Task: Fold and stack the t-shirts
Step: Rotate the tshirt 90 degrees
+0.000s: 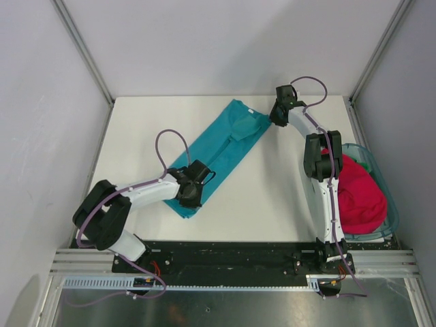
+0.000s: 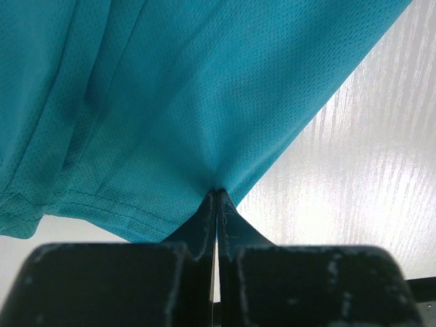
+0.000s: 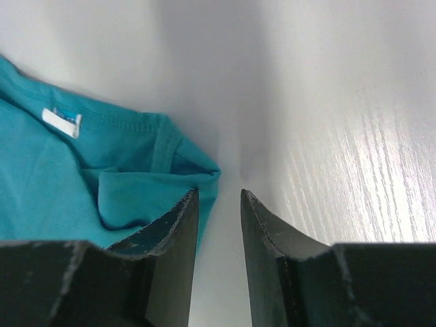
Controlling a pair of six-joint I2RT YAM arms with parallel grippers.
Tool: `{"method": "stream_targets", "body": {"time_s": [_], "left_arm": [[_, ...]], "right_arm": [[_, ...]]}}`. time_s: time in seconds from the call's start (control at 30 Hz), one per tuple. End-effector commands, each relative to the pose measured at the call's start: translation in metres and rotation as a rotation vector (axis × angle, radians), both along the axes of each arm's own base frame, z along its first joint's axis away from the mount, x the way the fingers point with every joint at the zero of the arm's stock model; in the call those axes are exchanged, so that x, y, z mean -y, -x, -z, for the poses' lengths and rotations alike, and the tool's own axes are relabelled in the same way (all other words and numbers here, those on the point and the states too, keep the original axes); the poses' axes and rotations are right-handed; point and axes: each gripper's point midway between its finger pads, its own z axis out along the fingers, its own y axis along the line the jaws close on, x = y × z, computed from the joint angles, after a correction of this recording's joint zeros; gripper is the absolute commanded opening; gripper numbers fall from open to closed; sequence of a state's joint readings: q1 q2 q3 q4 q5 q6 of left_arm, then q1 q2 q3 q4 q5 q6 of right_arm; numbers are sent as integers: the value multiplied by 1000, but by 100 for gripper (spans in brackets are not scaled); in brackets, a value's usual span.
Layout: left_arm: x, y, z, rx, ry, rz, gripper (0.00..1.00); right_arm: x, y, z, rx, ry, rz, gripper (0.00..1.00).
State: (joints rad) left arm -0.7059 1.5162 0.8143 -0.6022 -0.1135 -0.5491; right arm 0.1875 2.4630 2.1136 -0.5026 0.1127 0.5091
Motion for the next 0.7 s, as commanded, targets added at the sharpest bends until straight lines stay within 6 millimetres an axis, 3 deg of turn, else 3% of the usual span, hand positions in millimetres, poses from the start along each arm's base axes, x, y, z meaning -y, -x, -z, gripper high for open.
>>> {"method": "stream_targets", "body": {"time_s": [0.0, 0.23, 0.53, 0.67], "left_arm": [[14, -5, -8, 15, 30, 26, 0], [36, -5, -14, 6, 75, 60, 0], [53, 3, -13, -16, 89, 93, 0], [66, 2, -16, -23, 109, 107, 0]], "right_arm": [[-7, -22, -13, 90, -49, 11, 36], [-5, -29, -7, 81, -39, 18, 28], [-3, -37, 5, 93, -15, 6, 28], [-1, -45, 9, 102, -2, 14, 18]]}}
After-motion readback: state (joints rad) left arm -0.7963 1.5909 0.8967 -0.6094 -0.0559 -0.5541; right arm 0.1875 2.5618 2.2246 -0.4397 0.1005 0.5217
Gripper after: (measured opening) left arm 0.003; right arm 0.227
